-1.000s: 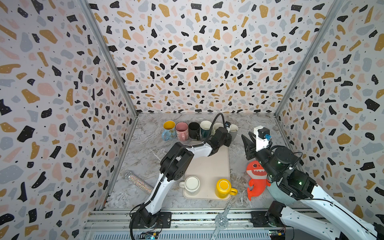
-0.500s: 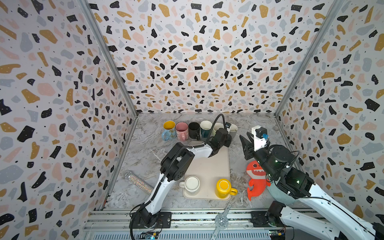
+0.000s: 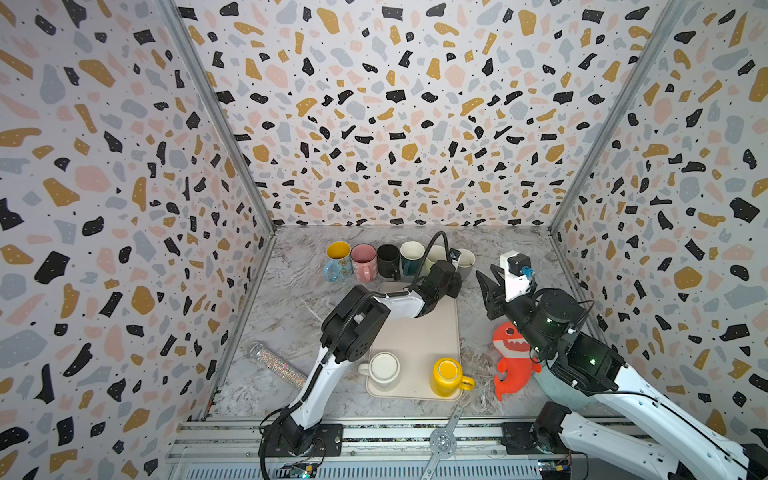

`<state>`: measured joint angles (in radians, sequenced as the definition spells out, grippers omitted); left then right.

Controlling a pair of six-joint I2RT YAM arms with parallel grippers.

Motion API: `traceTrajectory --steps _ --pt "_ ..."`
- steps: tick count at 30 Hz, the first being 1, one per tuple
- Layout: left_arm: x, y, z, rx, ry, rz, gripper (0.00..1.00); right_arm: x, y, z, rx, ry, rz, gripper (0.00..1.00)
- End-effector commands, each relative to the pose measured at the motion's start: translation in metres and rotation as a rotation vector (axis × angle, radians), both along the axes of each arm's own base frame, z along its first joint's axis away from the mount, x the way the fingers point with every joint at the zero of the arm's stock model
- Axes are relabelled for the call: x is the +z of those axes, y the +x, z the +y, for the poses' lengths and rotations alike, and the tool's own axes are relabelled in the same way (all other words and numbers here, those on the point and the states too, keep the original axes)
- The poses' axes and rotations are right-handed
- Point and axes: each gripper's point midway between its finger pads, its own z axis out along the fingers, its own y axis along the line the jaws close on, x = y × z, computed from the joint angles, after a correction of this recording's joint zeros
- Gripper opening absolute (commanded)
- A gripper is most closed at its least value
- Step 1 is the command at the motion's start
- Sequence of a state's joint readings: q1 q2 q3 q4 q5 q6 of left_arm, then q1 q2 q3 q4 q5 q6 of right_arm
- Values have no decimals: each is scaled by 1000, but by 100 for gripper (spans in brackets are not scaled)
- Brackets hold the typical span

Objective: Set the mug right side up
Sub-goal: 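Open the left gripper and raise it while the right gripper swings toward the tray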

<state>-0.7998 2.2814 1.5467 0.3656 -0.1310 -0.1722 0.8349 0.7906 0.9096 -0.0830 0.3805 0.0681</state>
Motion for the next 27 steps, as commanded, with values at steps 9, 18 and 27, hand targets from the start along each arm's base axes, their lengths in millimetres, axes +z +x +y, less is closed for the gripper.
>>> traceTrajectory --steps 9,18,27 --pt "108 -22 18 -9 -153 -106 33 3 1 7 25 34 81 47" --pt "193 -59 81 86 -187 -171 36 -36 6 23 124 20 707 50" --pt "250 -87 188 310 -252 -268 49 -74 -77 38 291 99 1336 34"
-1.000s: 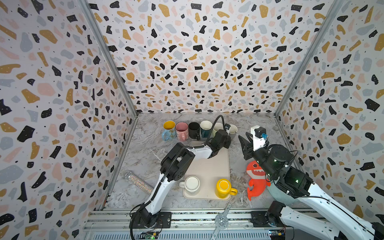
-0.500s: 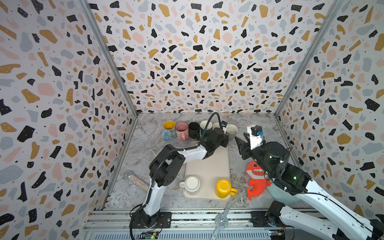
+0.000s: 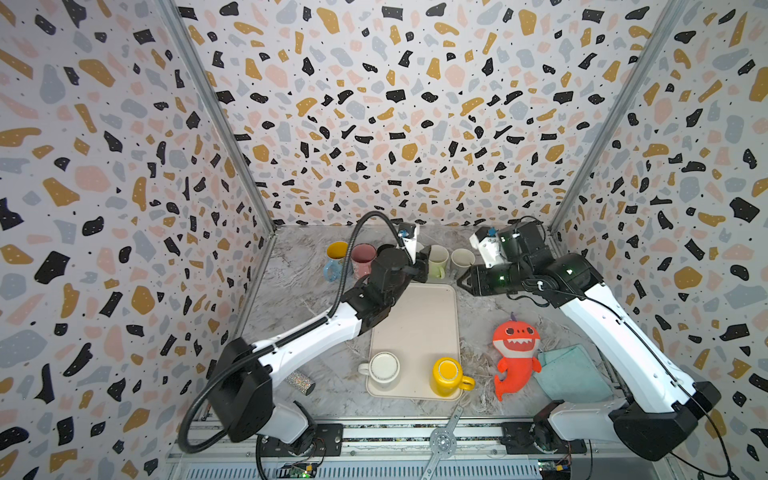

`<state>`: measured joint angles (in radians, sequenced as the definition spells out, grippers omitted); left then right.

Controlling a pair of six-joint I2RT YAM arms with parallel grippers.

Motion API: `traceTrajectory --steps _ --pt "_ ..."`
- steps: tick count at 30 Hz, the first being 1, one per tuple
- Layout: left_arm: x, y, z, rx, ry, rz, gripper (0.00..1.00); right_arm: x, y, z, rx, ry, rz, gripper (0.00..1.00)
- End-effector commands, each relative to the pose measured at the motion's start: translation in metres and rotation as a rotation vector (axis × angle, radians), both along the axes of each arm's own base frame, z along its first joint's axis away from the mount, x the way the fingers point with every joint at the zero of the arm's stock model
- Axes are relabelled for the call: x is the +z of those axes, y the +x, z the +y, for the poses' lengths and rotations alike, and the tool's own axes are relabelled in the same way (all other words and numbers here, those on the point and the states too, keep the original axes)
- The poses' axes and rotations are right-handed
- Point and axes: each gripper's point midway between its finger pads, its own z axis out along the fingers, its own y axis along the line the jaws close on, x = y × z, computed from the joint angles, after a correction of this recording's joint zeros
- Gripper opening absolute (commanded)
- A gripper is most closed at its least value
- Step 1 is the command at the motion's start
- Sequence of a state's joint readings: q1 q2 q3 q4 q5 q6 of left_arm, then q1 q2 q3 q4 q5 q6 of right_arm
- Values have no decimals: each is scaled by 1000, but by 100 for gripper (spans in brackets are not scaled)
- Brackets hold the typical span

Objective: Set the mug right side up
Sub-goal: 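Open the left gripper and raise it while the right gripper swings toward the tray, then move the right gripper down over the upside-down yellow mug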

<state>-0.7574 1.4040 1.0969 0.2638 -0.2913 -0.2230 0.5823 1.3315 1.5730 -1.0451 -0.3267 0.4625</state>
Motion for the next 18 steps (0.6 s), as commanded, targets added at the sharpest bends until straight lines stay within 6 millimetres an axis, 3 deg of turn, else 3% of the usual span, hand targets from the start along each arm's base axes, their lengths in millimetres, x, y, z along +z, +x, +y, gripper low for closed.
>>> traceTrajectory --steps 1,3,8,12,18 --pt "15 -2 41 118 -33 -28 50 -3 -77 -5 52 91 348 34" --pt "24 -5 56 150 -43 -49 53 -13 -99 -8 47 112 463 34" --pt "21 -9 69 177 -5 -29 55 -51 -145 -17 13 133 723 36" --pt "15 -11 74 186 -7 -18 56 -69 -168 -22 -20 142 855 45" --pt "7 -10 81 206 10 -3 57 -100 -186 -31 -83 106 1003 51"
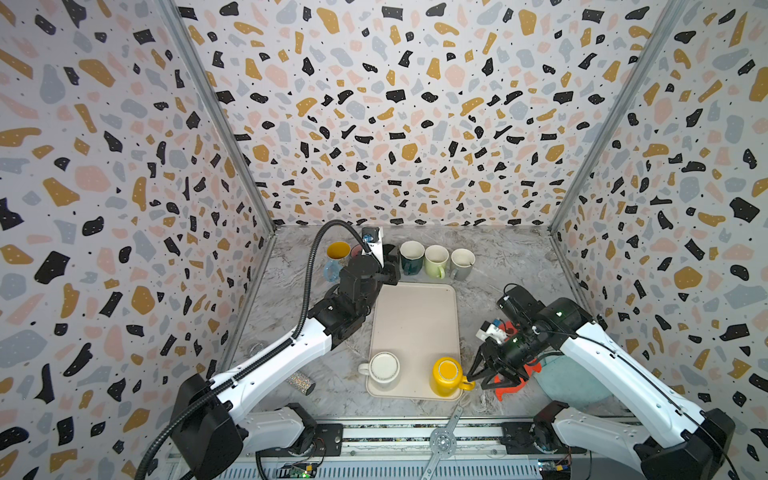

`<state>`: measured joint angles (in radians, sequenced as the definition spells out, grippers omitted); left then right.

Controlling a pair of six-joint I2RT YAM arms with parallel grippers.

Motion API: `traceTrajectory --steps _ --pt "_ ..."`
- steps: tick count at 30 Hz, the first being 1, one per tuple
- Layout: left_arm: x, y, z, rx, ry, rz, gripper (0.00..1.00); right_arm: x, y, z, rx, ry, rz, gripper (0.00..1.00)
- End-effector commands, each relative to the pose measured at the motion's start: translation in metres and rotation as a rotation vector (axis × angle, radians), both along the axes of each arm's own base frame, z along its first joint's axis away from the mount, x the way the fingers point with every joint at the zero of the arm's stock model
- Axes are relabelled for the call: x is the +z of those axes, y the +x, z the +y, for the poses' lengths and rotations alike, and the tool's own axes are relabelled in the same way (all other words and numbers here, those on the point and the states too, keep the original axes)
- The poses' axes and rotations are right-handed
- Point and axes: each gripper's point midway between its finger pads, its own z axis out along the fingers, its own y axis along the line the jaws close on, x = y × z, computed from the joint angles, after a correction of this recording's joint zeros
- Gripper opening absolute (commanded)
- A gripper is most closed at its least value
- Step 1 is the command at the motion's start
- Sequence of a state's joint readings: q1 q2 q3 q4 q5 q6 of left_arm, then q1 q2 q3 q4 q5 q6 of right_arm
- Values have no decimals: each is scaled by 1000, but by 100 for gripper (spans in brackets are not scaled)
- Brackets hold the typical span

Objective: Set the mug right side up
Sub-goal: 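Move the right gripper down over the upside-down yellow mug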

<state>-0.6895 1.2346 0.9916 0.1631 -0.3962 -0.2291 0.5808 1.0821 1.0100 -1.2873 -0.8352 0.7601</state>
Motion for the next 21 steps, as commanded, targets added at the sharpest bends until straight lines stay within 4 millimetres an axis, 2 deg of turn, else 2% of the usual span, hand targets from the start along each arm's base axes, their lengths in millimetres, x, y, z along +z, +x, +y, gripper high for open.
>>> traceTrajectory --steps 1,10,21 --pt "8 0 12 38 -14 -21 57 -5 -14 -3 -45 -5 131 51" --pt "-2 7 28 73 -5 4 60 -30 -9 -11 -208 -36 363 50" --pt "-9 17 41 91 -30 31 61 -59 6 -13 -321 -116 505 48"
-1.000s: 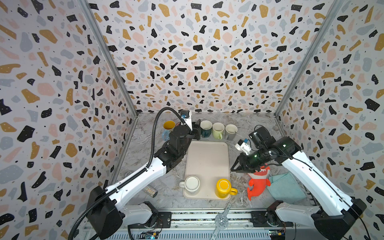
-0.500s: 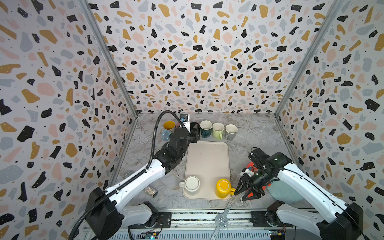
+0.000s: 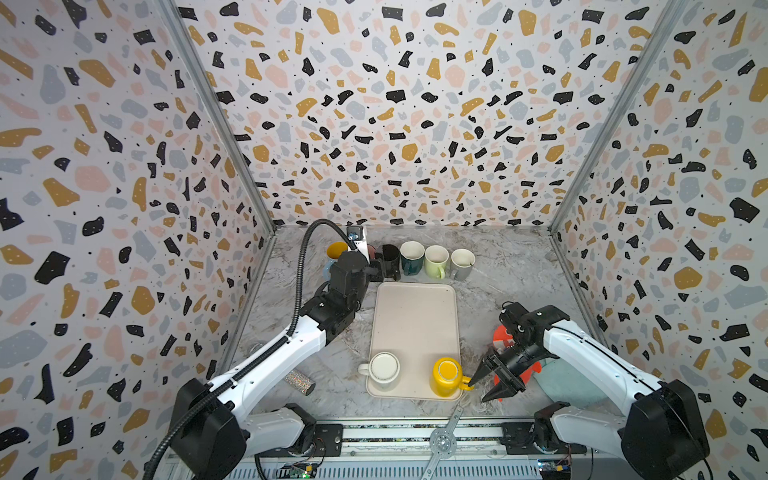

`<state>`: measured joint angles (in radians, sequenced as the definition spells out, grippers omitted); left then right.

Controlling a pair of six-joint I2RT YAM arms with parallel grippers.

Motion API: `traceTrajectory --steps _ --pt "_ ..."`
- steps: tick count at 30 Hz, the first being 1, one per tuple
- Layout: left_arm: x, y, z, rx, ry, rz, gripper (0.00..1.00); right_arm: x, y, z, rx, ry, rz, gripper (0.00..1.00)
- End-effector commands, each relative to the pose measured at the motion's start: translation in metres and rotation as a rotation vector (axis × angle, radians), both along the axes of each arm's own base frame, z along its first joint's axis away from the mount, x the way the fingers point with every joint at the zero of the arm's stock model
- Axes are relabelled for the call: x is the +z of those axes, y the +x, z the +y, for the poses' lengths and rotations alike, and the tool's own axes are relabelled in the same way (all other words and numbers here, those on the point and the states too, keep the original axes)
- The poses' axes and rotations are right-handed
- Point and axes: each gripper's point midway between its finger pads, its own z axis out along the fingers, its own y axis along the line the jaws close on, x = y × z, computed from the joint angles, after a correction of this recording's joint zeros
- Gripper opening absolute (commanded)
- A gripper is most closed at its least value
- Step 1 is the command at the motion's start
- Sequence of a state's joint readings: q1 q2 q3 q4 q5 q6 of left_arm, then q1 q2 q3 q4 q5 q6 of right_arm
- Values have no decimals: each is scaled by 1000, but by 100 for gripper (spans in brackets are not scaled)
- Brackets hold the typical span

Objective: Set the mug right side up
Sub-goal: 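Move the right gripper down over the upside-down yellow mug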

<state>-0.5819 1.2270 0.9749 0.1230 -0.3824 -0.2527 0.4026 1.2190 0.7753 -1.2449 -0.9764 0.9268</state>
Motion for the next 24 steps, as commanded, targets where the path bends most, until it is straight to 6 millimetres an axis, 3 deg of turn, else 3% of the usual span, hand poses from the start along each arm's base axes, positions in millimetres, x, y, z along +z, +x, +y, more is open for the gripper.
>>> traceTrajectory --steps 1,10,24 --pt "6 0 1 -8 -35 -19 61 -6 3 -2 -37 -33 44 48" --pt "1 4 6 7 -28 -11 62 -26 -4 -6 -159 -71 141 48" --pt "-5 9 6 7 -22 -6 63 -35 19 -8 -220 -127 129 49"
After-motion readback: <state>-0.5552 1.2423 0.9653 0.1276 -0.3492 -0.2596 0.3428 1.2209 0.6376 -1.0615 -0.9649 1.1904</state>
